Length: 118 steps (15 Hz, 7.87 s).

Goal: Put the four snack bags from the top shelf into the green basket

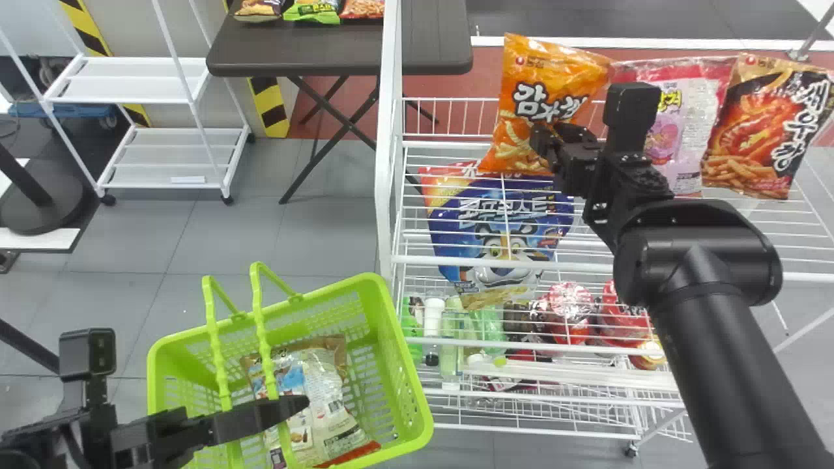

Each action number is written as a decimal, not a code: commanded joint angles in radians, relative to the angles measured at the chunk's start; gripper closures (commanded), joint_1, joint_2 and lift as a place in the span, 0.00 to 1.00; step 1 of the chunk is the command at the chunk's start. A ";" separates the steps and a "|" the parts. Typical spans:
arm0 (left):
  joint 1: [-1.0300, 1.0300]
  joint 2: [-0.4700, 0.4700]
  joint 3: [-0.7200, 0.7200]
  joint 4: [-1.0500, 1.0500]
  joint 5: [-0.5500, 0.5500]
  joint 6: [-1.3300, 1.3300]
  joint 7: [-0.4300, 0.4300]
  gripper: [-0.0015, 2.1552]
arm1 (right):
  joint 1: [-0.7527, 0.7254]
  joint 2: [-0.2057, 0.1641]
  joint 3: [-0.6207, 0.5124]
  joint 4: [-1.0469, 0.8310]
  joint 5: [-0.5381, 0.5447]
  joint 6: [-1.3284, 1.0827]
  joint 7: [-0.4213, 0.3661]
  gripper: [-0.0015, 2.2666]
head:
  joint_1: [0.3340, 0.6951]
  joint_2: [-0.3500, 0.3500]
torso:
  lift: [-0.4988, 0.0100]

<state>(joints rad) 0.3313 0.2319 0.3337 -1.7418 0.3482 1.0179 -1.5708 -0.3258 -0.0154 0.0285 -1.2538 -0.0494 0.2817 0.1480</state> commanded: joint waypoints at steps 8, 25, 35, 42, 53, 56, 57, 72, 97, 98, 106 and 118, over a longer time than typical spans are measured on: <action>-0.001 0.006 0.013 0.013 0.003 0.000 -0.010 1.00 | 0.309 -0.003 0.050 -0.624 -0.060 0.380 0.047 0.99 | 1.00 0.57 | 0.98; -0.009 0.006 -0.004 0.005 0.020 0.000 -0.010 1.00 | 0.484 0.000 0.475 -0.705 -0.170 0.706 0.035 0.99 | 1.00 1.00 | 0.98; -0.014 0.003 -0.024 0.005 0.018 0.000 -0.010 1.00 | 0.301 0.016 0.600 -0.329 -0.305 0.604 0.055 0.86 | 1.00 1.00 | 0.98; -0.009 0.009 -0.018 0.004 0.023 0.000 -0.010 1.00 | 0.445 0.005 0.349 -0.696 -0.316 0.749 0.168 0.02 | 1.00 1.00 | 0.98; -0.006 0.014 -0.016 0.001 0.031 0.000 -0.010 1.00 | 0.215 -0.035 -0.190 -0.487 -0.063 0.466 0.127 0.03 | 1.00 0.45 | 0.98; -0.008 0.018 -0.016 0.004 0.035 0.000 -0.010 1.00 | 0.103 -0.067 -0.216 -0.306 -0.046 0.362 0.096 0.03 | 1.00 0.37 | 0.98; -0.009 0.020 -0.015 0.007 0.037 0.003 -0.010 1.00 | 0.064 -0.069 -0.219 -0.245 -0.032 0.325 0.091 0.03 | 1.00 0.33 | 0.98; -0.009 0.030 -0.010 0.015 0.041 0.000 -0.010 1.00 | -0.006 -0.086 -0.205 -0.164 0.023 0.426 0.016 1.00 | 1.00 0.26 | 0.98; -0.034 0.017 -0.010 0.044 0.025 0.000 -0.010 1.00 | 0.467 -0.038 0.386 -0.926 -0.385 0.936 -0.007 1.00 | 1.00 1.00 | 0.98; -0.034 0.017 -0.010 0.044 0.026 0.000 -0.010 1.00 | 0.447 -0.038 0.395 -0.874 -0.397 0.936 -0.008 1.00 | 1.00 1.00 | 0.98; -0.034 0.024 -0.015 0.044 0.032 0.000 -0.010 1.00 | 0.338 -0.040 0.418 -0.664 -0.388 1.049 0.012 0.00 | 1.00 1.00 | 0.98; -0.046 0.027 -0.025 0.061 0.032 0.000 -0.010 1.00 | 0.452 -0.054 -0.209 -0.978 -0.190 0.865 0.015 0.03 | 1.00 0.65 | 0.98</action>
<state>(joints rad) 0.2900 0.2603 0.3171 -1.6845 0.3824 1.0179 -1.5708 0.1651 -0.0691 -0.1191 -2.3198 -0.2851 1.2529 0.1622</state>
